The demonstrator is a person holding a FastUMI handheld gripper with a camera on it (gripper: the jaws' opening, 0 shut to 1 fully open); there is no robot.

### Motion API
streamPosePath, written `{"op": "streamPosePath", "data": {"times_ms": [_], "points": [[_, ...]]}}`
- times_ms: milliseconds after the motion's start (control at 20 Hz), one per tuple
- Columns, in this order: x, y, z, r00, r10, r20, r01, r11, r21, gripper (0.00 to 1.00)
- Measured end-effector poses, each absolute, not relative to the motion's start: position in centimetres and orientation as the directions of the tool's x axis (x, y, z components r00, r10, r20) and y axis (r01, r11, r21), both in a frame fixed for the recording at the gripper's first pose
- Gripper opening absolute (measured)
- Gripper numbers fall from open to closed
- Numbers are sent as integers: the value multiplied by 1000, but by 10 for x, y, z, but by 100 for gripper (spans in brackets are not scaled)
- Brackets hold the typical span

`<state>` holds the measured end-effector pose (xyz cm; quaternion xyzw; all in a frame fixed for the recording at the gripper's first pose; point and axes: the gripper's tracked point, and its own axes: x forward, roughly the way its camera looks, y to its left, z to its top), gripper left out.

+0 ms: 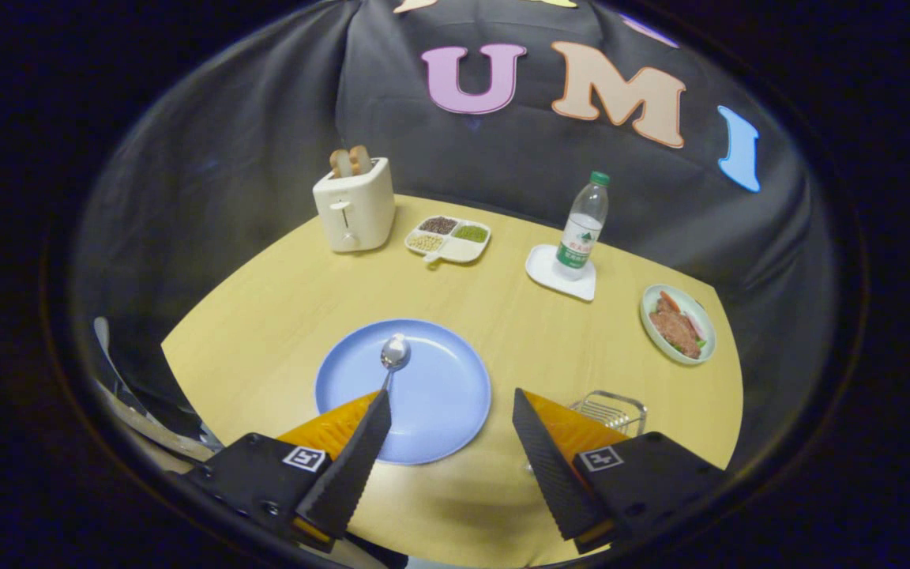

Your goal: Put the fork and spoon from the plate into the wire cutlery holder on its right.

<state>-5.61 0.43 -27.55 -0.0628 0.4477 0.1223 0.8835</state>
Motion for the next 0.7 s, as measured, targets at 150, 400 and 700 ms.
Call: {"op": "streamPosePath", "data": {"times_ms": [150,400,700], "points": [[-55,27,-297,575,161,-802,-276,961,-5,99],[-63,54,-339,510,149,-847,-288,958,-4,99],[-79,60,-382,409,115,-905,-331,943,-30,96]]}}
